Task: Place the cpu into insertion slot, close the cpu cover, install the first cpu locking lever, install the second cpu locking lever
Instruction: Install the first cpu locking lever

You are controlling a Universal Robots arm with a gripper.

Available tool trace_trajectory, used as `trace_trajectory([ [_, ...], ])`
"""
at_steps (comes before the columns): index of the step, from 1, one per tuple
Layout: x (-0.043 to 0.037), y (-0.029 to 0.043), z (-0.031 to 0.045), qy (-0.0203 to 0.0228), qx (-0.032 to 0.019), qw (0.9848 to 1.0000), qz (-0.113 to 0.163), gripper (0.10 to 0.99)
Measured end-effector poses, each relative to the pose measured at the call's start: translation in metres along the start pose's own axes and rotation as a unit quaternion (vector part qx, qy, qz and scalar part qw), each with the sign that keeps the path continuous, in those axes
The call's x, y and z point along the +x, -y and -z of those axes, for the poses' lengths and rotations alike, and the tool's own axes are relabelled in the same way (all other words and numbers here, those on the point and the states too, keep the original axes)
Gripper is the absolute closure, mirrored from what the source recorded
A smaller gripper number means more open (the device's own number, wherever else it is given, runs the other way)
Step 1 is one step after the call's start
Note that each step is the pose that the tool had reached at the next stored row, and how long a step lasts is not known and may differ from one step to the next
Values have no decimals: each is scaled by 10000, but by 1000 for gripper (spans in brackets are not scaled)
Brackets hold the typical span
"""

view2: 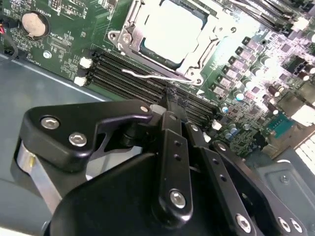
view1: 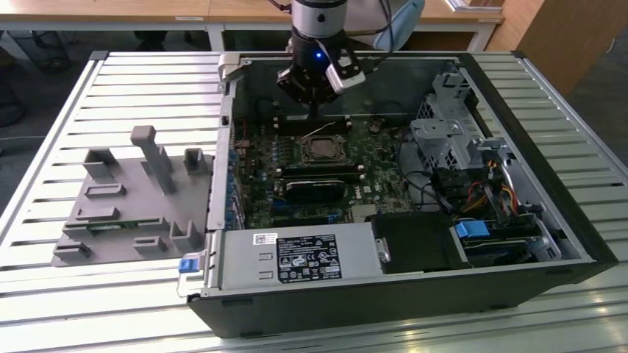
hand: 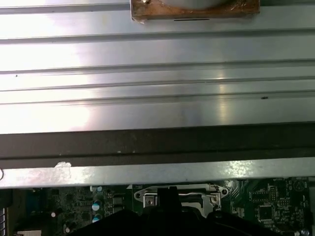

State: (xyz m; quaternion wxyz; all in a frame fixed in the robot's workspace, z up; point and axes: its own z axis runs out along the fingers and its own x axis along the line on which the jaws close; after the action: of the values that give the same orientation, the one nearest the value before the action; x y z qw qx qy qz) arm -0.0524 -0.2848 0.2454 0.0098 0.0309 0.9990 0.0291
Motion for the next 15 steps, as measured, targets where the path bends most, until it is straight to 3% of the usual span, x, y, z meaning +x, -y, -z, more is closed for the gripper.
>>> trace_trajectory([
  [15, -160, -1, -186, 8, 0, 10000, 24, 980],
])
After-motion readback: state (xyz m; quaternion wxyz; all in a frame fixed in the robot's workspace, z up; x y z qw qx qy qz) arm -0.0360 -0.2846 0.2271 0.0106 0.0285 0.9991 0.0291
